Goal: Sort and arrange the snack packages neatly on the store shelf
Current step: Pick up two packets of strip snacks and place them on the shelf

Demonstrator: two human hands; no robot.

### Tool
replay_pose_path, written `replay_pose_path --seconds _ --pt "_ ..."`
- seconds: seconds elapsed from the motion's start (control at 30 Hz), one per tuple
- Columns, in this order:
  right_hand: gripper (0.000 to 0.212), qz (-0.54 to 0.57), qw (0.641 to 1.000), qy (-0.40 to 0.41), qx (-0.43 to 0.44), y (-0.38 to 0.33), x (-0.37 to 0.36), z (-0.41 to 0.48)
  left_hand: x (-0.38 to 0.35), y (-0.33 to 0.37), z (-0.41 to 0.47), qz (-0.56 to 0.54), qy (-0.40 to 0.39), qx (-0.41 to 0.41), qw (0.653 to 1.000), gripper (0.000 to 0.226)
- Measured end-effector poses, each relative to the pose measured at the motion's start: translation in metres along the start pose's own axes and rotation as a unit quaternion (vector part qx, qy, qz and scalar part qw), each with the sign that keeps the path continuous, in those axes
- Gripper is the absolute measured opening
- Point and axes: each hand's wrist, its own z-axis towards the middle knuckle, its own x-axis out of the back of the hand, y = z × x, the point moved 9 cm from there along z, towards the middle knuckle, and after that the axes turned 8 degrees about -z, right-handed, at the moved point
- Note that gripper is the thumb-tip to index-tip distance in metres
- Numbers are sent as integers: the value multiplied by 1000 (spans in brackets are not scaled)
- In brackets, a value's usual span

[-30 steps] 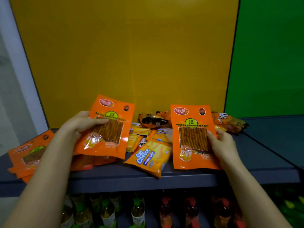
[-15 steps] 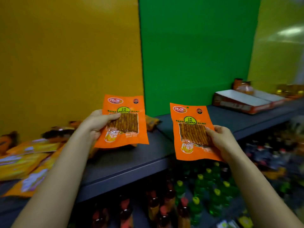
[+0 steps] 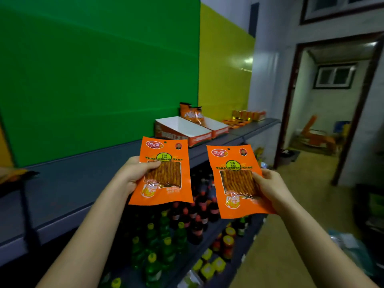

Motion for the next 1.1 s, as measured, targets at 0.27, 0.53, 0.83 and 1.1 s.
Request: replay_pose_path --seconds 0.27,0.53,0.83,1.1 --pt "13 -18 998 41 -43 74 72 87 -151 -17 79 27 -66 14 997 9" --pt "26 1 994 65 -92 132 115 211 -279 -25 194 25 -117 2 993 13" --pt "30 16 990 90 -109 168 167 356 -411 -15 325 24 -150 -9 988 18" --pt "33 51 989 72 -121 222 197 472 -502 -36 412 32 -131 6 991 15"
